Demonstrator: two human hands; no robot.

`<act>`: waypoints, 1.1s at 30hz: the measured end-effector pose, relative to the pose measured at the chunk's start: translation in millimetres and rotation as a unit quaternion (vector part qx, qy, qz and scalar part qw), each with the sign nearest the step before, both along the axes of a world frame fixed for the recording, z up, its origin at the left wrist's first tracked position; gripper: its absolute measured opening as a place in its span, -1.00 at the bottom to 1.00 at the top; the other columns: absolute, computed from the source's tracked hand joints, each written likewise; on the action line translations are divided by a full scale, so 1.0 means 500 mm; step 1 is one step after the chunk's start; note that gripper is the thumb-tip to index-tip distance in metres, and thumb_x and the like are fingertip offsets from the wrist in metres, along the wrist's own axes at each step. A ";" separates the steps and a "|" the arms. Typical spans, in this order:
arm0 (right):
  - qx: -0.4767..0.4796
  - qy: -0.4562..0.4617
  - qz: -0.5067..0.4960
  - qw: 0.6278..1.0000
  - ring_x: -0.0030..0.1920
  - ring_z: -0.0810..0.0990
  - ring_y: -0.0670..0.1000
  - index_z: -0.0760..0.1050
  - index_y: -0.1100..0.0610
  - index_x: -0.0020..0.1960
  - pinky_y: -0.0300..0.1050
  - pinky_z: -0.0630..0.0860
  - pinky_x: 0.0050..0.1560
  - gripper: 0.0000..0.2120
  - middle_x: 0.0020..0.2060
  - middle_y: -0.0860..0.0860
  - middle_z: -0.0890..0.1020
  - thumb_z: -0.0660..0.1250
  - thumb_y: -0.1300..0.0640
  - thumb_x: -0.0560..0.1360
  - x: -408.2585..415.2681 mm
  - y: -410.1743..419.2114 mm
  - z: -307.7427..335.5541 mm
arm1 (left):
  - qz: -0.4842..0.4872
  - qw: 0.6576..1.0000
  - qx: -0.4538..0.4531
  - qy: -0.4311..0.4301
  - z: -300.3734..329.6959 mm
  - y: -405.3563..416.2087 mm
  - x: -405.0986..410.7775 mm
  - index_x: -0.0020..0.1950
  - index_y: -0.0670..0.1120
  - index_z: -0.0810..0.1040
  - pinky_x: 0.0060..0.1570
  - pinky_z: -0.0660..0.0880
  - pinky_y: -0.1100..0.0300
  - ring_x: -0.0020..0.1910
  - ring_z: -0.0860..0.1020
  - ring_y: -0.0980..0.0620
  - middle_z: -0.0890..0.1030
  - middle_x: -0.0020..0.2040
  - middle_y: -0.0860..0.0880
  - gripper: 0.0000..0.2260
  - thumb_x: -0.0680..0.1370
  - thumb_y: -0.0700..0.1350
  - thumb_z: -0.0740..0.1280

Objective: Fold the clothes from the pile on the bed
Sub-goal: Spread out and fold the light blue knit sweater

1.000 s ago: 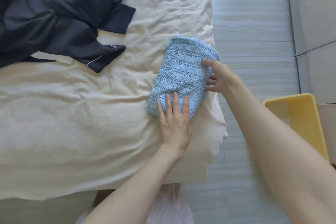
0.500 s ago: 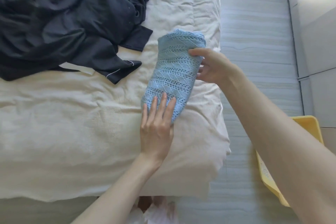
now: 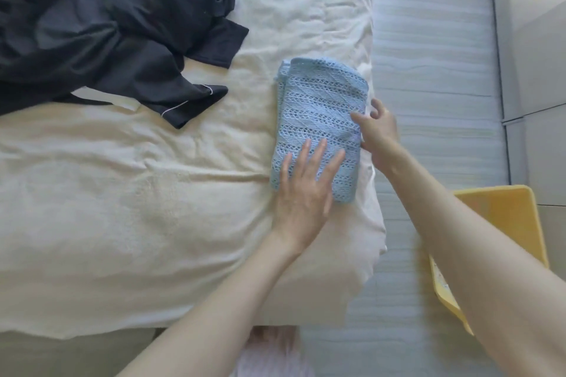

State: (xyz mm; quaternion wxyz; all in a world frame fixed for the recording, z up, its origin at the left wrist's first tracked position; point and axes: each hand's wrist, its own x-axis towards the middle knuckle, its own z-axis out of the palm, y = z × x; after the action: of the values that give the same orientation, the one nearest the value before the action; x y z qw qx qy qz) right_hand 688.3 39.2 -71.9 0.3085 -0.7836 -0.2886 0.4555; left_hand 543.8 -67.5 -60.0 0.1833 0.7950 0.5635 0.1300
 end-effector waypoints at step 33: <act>0.180 -0.340 0.475 0.792 0.51 0.15 0.11 0.23 0.08 0.49 0.21 0.03 0.47 -0.48 0.49 0.10 0.23 0.25 0.03 0.57 -0.630 -0.240 0.376 | 0.195 0.971 -0.140 -0.010 0.341 -0.146 -0.723 0.55 0.04 0.03 0.48 -0.15 0.03 0.53 -0.18 -0.03 -0.07 0.57 -0.02 -0.49 0.62 0.04 0.11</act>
State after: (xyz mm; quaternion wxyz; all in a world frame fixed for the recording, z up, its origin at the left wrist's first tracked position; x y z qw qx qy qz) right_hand 373.5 -80.6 115.9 0.0708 -0.5828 -0.7871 0.1891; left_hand 182.1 -140.7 110.4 0.2692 0.6349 0.7185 0.0908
